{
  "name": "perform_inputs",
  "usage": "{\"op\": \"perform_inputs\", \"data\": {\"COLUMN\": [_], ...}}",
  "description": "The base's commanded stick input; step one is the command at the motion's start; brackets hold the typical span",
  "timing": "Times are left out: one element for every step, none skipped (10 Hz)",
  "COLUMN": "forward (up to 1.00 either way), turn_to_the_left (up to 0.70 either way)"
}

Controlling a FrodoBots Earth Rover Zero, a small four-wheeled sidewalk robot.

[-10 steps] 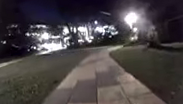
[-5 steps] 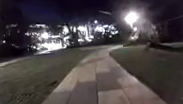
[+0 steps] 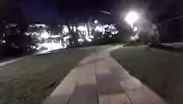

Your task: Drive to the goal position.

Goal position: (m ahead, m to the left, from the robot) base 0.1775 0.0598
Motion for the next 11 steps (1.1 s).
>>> {"op": "perform_inputs", "data": {"forward": [0.30, 0.30, 0.30, 0.30, 0.30, 0.30, 0.30, 0.30, 0.30, 0.30, 0.30], "turn_to_the_left": [-0.73, -0.63, -0.50, -0.09, 0.00, 0.00, 0.00, 0.00, 0.00, 0.00, 0.00]}}
